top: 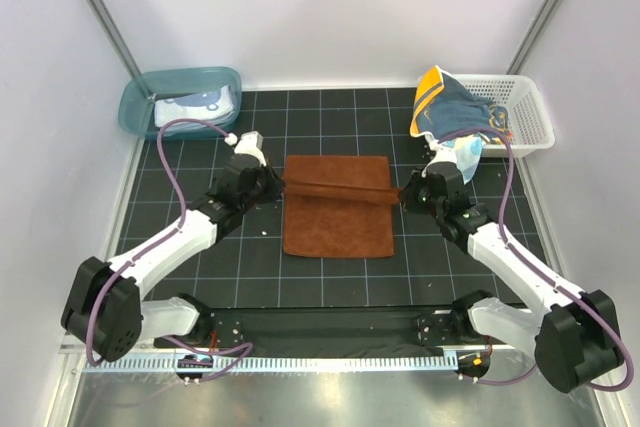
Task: Fold and stack the towels
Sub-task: Fold the towel
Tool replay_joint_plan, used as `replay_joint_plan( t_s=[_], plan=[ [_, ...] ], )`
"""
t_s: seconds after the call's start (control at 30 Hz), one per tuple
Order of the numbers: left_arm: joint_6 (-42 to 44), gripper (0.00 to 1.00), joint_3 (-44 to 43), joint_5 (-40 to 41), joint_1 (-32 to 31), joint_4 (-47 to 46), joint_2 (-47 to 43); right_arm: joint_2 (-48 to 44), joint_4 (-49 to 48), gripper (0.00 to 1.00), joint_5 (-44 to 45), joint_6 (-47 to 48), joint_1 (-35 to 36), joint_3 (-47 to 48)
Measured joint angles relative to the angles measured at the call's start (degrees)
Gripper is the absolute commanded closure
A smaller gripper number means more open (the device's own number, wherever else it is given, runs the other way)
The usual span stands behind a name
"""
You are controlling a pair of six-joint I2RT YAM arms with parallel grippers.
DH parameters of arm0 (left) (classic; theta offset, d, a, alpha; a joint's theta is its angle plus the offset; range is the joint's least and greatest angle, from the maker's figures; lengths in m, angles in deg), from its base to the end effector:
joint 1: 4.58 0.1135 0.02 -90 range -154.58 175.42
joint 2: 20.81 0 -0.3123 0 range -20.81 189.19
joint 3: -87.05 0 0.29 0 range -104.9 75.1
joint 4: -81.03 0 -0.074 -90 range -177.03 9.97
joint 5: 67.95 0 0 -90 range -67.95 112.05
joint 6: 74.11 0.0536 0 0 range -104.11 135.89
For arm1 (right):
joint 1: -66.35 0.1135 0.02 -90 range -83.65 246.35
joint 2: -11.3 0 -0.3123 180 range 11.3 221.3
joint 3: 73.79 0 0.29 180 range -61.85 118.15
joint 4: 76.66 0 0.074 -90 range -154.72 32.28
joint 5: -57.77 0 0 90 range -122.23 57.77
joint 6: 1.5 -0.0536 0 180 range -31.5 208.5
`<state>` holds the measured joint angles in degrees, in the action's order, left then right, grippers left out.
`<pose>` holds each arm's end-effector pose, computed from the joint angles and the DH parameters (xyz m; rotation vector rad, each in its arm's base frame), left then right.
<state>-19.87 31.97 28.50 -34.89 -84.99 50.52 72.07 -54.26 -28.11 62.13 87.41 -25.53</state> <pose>0.2693 -0.1504 0.2641 -0.1715 2.1408 -0.5711 0.2395 0.0881 0.2503 0.1435 2.2006 0.3899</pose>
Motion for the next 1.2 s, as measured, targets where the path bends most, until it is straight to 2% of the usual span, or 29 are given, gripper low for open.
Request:
replay_joint_plan(
  t_s=[0.4, 0.7, 1.2],
  plan=[
    [-0.13, 1.0, 1.86, -0.02, -0.44, 1.49, -4.37, -3.98, 1.09, 0.99, 0.02, -1.4, 0.96, -0.81],
    [-1.92, 1.0, 9.7, -0.13, -2.6, 1.05, -4.37, -4.15, -0.92, 0.99, -1.18, -4.22, 2.45, -9.07],
    [-4.13, 1.0, 12.31, -0.02, -4.92, -1.79, -2.6, -3.96, -3.08, 0.99, -1.29, -5.46, 2.62, -12.98]
  ],
)
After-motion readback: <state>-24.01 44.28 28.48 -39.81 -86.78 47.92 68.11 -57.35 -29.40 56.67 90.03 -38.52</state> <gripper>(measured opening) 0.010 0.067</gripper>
